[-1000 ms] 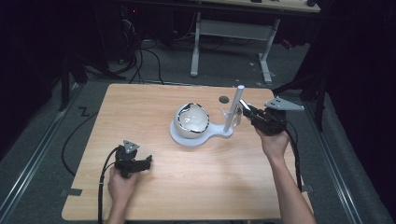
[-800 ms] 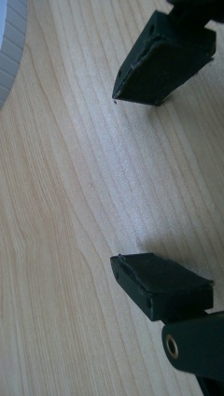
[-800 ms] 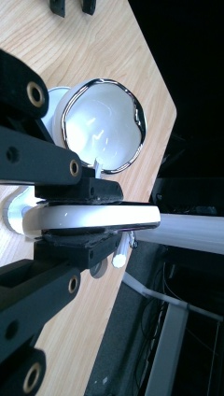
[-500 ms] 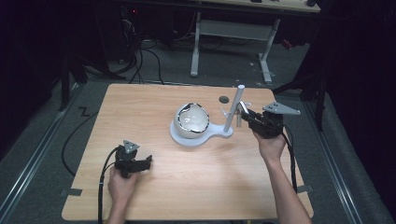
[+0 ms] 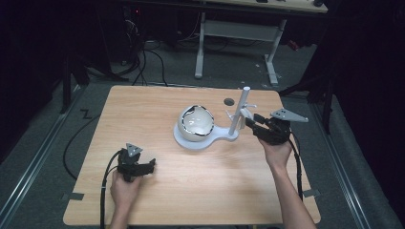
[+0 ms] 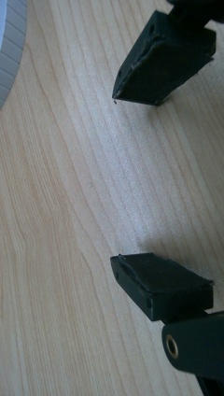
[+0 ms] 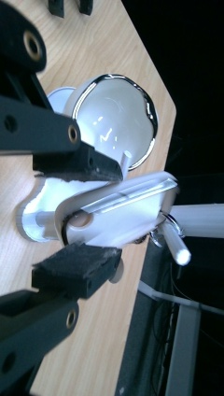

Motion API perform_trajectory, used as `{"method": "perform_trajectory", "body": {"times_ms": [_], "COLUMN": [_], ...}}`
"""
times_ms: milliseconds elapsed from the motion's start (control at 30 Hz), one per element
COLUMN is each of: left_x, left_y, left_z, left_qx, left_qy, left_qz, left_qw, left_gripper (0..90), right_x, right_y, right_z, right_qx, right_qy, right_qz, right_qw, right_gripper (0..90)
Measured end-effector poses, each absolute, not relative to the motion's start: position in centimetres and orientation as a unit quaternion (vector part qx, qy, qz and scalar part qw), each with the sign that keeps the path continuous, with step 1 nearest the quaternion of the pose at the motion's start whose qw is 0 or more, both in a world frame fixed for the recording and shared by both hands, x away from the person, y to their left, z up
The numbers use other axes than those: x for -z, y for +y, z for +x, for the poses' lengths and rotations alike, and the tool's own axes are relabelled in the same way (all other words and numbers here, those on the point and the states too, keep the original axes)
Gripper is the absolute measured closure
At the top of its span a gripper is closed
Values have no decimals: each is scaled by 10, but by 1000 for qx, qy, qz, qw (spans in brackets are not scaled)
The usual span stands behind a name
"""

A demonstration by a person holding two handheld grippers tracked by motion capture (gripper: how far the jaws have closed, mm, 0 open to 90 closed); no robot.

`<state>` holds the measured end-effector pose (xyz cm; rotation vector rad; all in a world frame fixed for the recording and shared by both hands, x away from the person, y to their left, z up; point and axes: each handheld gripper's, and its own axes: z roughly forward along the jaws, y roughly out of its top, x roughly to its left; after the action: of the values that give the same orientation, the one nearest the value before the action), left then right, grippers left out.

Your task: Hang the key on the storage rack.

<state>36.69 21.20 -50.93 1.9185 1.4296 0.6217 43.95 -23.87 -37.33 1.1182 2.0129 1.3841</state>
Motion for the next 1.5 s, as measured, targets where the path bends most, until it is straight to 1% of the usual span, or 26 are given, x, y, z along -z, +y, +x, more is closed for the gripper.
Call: {"method": "perform_trajectory", "body": {"times_ms": [67,200,867,1500], "left_x": [509,509,509,509], "left_y": [212,212,212,212], "left_z": [367,367,367,367], "left_qx": [-238,-238,-238,-238], "left_qy": [546,546,546,546], "left_qz": [733,733,733,733], "left_qw": [328,328,328,328], "left_gripper": [173,174,173,173], "right_x": [375,379,398,409], "right_y": [-239,-242,-276,-292], "right_z": [438,435,411,401], "right_qx": [-500,-502,-512,-505], "right_qy": [732,729,704,700], "right_qz": [405,406,431,447], "right_qw": [225,227,236,237], "right_gripper": [512,502,496,506]}}
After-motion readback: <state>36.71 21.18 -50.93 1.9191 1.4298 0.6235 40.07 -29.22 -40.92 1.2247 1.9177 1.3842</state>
